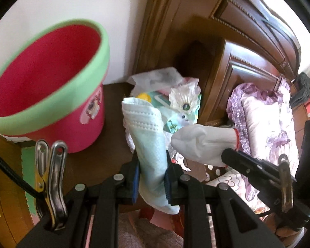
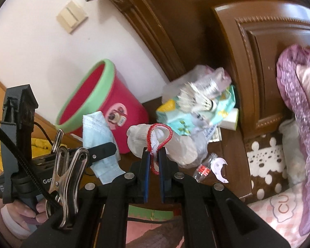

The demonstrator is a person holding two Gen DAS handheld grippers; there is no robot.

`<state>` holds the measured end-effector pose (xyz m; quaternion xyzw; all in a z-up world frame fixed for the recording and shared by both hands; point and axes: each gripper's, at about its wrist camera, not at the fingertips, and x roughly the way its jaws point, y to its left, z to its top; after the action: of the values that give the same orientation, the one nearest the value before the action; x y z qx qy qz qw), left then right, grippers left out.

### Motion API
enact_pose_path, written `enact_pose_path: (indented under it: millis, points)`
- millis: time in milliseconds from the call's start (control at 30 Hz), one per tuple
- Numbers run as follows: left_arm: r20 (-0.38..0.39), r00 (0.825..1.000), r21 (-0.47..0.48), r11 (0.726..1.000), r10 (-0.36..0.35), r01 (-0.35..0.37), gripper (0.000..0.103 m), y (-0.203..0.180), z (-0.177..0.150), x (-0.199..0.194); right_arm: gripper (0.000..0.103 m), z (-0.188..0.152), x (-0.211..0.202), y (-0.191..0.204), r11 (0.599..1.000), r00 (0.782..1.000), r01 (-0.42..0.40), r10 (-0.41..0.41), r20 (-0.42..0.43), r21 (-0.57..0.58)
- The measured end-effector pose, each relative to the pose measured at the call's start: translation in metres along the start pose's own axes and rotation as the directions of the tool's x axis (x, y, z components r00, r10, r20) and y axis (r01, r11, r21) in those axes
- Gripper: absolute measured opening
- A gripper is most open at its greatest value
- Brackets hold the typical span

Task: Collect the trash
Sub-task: 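Lift and carry the mask and glove over the red bin with both tools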

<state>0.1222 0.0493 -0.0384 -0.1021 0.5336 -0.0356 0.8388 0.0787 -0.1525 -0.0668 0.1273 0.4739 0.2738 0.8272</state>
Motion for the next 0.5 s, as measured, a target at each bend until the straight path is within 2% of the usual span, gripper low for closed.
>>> enact_pose_path:
  millis: [500]
  points:
    - [0.102,0.992,-0.039,0.997,0.069,-0.065,0.020,0.033,0.023,-0.072,0.009,0.022,-0.030,0.064,0.990,0.996,-0.056,0.065,0.063,-0.128]
